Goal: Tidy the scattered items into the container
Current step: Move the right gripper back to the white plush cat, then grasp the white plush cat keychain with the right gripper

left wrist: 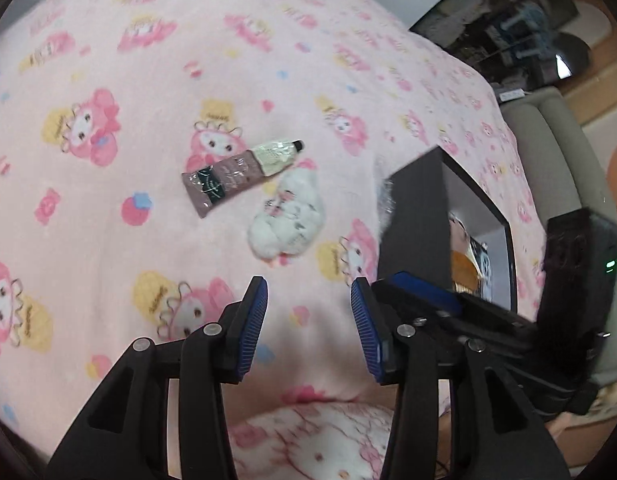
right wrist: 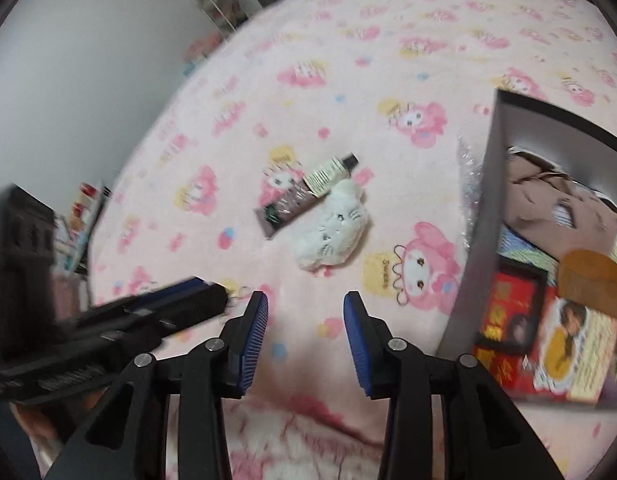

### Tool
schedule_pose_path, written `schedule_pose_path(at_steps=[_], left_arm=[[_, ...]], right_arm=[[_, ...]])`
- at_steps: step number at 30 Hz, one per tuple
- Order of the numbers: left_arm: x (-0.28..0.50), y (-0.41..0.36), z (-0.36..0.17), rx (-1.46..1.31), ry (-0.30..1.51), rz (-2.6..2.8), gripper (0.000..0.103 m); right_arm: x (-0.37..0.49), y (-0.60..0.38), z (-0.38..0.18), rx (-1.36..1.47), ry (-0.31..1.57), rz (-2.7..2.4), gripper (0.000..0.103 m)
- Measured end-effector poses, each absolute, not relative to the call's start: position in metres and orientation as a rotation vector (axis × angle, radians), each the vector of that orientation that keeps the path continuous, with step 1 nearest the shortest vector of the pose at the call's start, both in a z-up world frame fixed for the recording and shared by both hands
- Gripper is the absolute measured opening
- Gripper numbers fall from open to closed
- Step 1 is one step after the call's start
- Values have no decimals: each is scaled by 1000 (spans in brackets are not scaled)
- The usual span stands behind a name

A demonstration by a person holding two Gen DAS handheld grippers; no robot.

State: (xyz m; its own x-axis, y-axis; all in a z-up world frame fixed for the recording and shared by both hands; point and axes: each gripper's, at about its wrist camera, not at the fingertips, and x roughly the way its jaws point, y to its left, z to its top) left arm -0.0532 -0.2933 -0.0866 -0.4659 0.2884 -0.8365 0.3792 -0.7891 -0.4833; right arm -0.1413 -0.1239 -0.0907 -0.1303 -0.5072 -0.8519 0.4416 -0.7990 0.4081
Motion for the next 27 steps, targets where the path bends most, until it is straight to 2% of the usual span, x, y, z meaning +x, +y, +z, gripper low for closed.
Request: schedule_pose_path(at_steps=[5,7,12,15,17,18,20,21,22,23,27], left_arm=[[-92,-317,-130,1652,1103,-2265,49],[-106,-322,-146,1669,1213,-2229,50],[-129,-319,-174,1734,1255,-2146,50],[-128,-316,-192,1757,1325,-2108,58],[-125,-320,-203,1761,1390,-2070,58],[-123,-322,-206,1758,1425,-2059,56],[-122,-325,-206,1754,1457,-2070,42],[-121,-324,-202,1749,1446,-2087,30],[-121,-321,-197,1744,1423,-2112,27],[-120,-319,-190,1730,1390,-2135,27],[-107,-308,-152,1651,1344,-2241,23]], right_arm=[[-173,-147,-133,1664,-52,-1982,37],[-181,-150,-144,1696,-54,-1986,38],[-200,-149,-170,1779,-100,-1997,47],[-204,-152,-183,1807,-117,-1967,50],[-204,-156,-190,1809,-101,-1944,52],[-203,-159,-192,1796,-93,-1934,52],[-200,-163,-192,1750,-93,-1913,51],[-199,-165,-192,1734,-92,-1908,50],[-196,-167,-190,1717,-97,-1896,43],[-193,-167,-187,1704,-109,-1897,40],[-179,-156,-159,1620,-140,-1940,34]])
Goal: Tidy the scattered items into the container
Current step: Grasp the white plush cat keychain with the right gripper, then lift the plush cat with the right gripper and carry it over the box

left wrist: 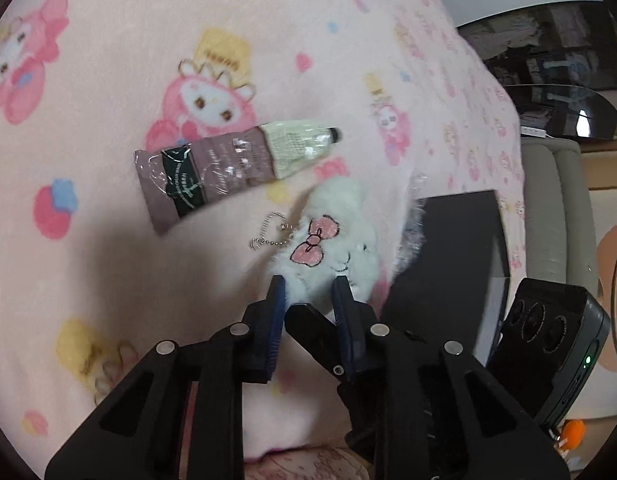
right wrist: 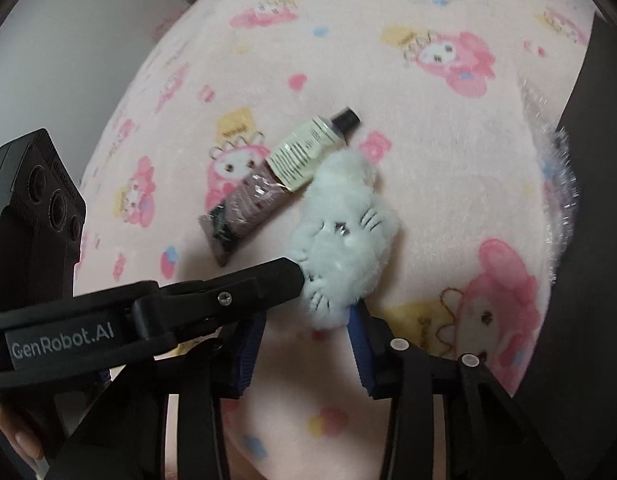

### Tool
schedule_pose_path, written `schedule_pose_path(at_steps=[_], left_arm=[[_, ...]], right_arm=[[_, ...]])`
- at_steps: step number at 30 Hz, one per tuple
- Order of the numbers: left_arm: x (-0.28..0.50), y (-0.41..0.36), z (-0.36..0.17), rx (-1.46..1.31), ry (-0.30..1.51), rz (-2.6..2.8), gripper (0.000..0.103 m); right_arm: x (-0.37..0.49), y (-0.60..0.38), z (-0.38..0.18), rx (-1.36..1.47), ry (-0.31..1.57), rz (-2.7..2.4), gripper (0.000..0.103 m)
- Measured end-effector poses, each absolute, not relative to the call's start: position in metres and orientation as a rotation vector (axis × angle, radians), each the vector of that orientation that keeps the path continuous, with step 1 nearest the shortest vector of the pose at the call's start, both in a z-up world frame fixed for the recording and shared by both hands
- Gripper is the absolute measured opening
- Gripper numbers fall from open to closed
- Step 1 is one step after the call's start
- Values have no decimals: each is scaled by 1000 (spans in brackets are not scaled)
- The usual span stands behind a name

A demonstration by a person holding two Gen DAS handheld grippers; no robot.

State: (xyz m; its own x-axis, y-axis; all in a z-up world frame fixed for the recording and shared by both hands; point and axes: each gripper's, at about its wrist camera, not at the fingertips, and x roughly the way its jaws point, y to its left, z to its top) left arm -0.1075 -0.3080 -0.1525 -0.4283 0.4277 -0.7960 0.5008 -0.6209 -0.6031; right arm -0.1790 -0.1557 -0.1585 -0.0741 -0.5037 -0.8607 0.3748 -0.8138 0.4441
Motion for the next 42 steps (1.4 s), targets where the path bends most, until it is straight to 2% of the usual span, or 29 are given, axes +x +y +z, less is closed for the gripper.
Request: schedule_pose_path(at_steps=[6,11,17,21,23,31,36,39,42], left_arm=[[-61,-257,-76,1551,1228,-2470,23],[-31,-194,-50,1572,1169,-2608,23],[-18,-118,-71,1741,1192,-2643,23],[-26,-71,-97,1893,1179,-2603,22],[-38,-50,-112,1987,1182,-2570,21],[-67,-22,-129,2058,839,-2518,21],[-53,-35,-122,1992,858,-2544,22],[-50,-42,-129,2001,857,-2534,27],[-53,-40,-142,2054,832,-2497,38]], right_arm=[[-132,-112,-89,1449,-177,-1974,34],[-87,-59,-60,1401,-195,-1982,34],[-40,29,-69,1435,-269,-2024,32],[-27,71,-94,1492,-333,-2054,32],[-29,86,-108,1540,-382,-2037,27],[-46,123,-145,1645,-482,-2104,27],[-46,144,-151,1646,-600,-2136,27],[-44,144,-152,1664,-587,-2147,27],[-38,141,-153,1700,-546,-2136,28]])
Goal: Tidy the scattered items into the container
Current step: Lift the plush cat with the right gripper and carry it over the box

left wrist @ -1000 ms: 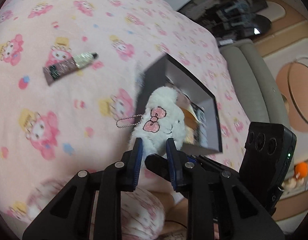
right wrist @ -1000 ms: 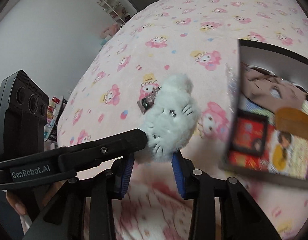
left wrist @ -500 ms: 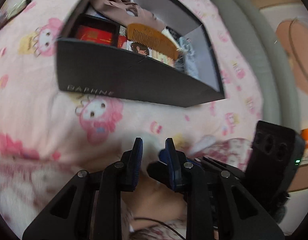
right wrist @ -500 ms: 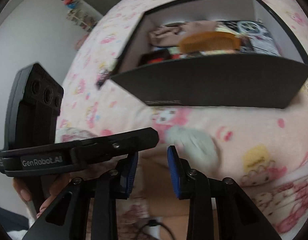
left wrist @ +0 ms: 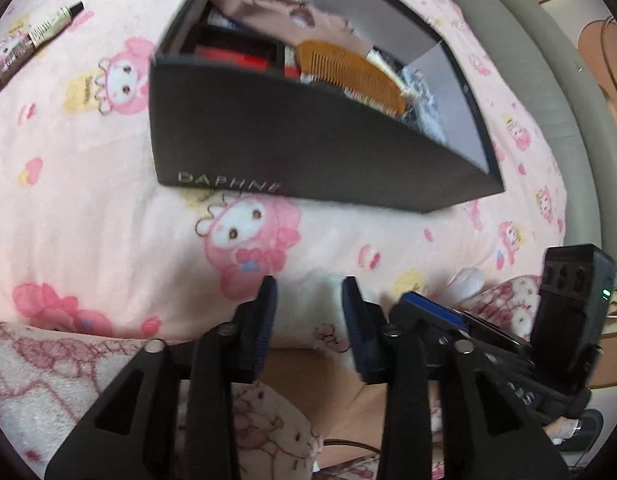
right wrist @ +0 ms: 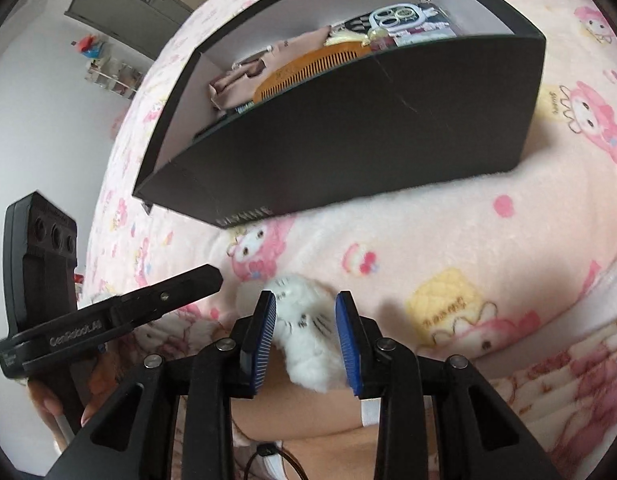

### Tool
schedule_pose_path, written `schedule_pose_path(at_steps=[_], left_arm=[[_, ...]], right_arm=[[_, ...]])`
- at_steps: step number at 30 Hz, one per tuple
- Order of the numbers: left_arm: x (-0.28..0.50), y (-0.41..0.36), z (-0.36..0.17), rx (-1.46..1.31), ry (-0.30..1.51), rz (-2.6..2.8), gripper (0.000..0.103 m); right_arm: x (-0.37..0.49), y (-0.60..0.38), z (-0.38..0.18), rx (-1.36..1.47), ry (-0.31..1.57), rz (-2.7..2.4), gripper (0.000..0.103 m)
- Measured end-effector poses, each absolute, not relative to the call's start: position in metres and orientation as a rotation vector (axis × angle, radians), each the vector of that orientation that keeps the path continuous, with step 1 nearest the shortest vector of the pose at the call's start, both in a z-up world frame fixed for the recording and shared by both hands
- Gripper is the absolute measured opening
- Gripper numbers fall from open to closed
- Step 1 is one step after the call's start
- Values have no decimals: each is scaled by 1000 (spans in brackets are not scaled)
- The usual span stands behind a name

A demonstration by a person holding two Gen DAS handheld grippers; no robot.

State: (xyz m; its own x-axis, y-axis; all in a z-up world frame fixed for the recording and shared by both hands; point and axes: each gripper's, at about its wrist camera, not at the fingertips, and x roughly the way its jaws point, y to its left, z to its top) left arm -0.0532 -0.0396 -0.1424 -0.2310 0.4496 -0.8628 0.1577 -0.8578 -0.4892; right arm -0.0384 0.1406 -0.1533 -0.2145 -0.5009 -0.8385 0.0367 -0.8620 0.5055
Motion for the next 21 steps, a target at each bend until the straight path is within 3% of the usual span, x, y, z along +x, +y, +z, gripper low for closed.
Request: schedule_pose_path(at_steps=[5,9,13,17,21], left_arm=[[-61,-33,-154,-1872,-672,2259,38],[-62,-32,-160,-1858,-697,2191,37],[-56,-40,-155,-1765,-756,2182,38],[-49,-54,-148,-1655,-875,2151,40],[-51,-48,-154,-1757,-779,2187,40]], right_arm=[[-35,128,-162,1740,-383,-2150,38],[-36,121,-169,1714,-404,-2078,38],[-37,116,-176,1709,-389,-2115,30],[-33,131,-151,1534,-524,-2171,29],[-34,136,-160,1639,-501,-2192,29]])
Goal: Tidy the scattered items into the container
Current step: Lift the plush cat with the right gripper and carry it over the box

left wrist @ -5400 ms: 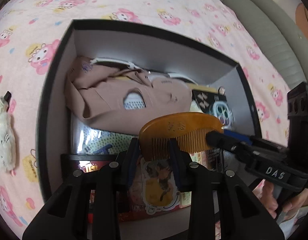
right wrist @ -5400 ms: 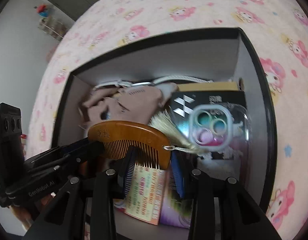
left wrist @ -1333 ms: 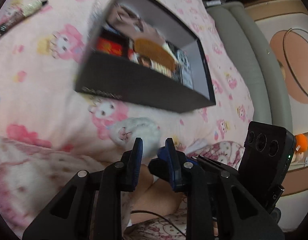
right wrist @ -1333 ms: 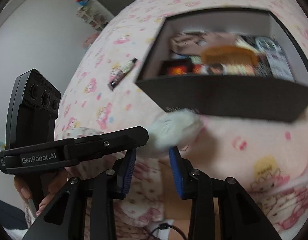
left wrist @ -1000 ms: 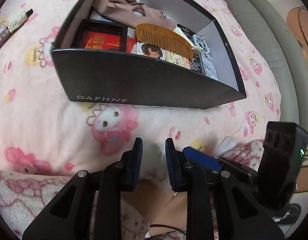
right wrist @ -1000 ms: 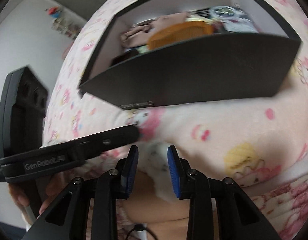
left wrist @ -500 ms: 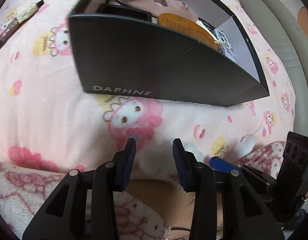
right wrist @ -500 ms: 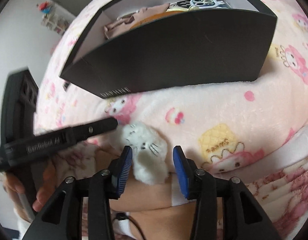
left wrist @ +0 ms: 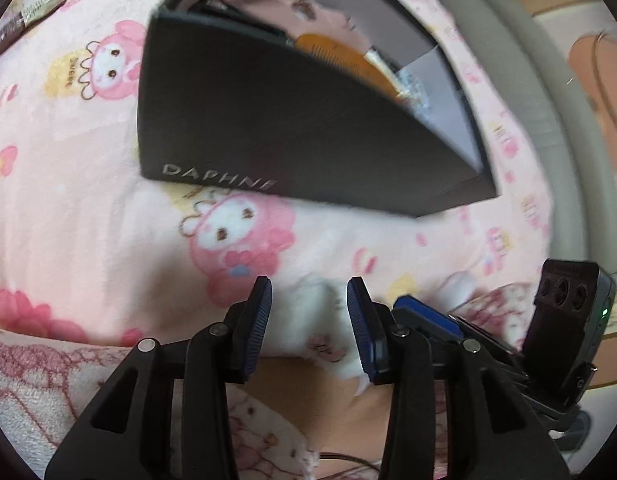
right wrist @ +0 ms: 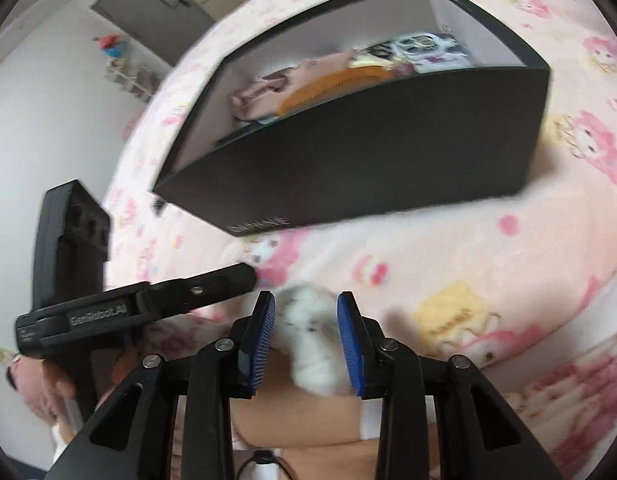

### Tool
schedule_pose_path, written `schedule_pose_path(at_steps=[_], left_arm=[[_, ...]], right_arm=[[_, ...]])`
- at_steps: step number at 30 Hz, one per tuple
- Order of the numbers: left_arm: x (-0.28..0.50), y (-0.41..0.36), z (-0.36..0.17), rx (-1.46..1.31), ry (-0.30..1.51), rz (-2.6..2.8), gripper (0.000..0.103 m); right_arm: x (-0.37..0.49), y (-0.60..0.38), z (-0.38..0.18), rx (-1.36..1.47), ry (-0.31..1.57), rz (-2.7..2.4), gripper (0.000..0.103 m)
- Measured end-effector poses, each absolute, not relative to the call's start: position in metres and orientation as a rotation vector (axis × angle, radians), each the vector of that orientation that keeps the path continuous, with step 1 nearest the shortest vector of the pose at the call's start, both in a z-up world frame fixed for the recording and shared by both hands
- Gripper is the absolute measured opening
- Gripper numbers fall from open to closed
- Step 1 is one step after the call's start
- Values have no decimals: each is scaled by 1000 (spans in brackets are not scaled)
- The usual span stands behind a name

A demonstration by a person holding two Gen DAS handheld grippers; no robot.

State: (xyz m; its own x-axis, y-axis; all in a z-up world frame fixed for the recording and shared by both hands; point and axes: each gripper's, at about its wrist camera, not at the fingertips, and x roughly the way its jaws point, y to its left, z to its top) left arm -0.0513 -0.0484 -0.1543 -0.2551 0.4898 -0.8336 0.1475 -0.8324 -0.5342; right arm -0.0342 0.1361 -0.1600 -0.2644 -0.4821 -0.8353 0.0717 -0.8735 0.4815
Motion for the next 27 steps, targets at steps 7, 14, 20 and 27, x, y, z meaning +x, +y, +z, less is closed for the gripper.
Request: schedule_pose_path(at_steps=[7,14,20,27], left_arm=[[-54,-41,-163,-1855,-631,2205,46],[-56,-40,-166,-1873,-623,2179,47],[-48,-36,-152,-1751,-547,2229,46],[-33,-44,-107,-1565,-608,2244,44]], right_arm=[[-33,116,-180,1744,-347,-2078,30],[-39,112,-188,1753,-390,-2065,30],[-37,118,-176,1679,-407,-2104,28],[-35,135,-128,1546,-473,-2150,27]])
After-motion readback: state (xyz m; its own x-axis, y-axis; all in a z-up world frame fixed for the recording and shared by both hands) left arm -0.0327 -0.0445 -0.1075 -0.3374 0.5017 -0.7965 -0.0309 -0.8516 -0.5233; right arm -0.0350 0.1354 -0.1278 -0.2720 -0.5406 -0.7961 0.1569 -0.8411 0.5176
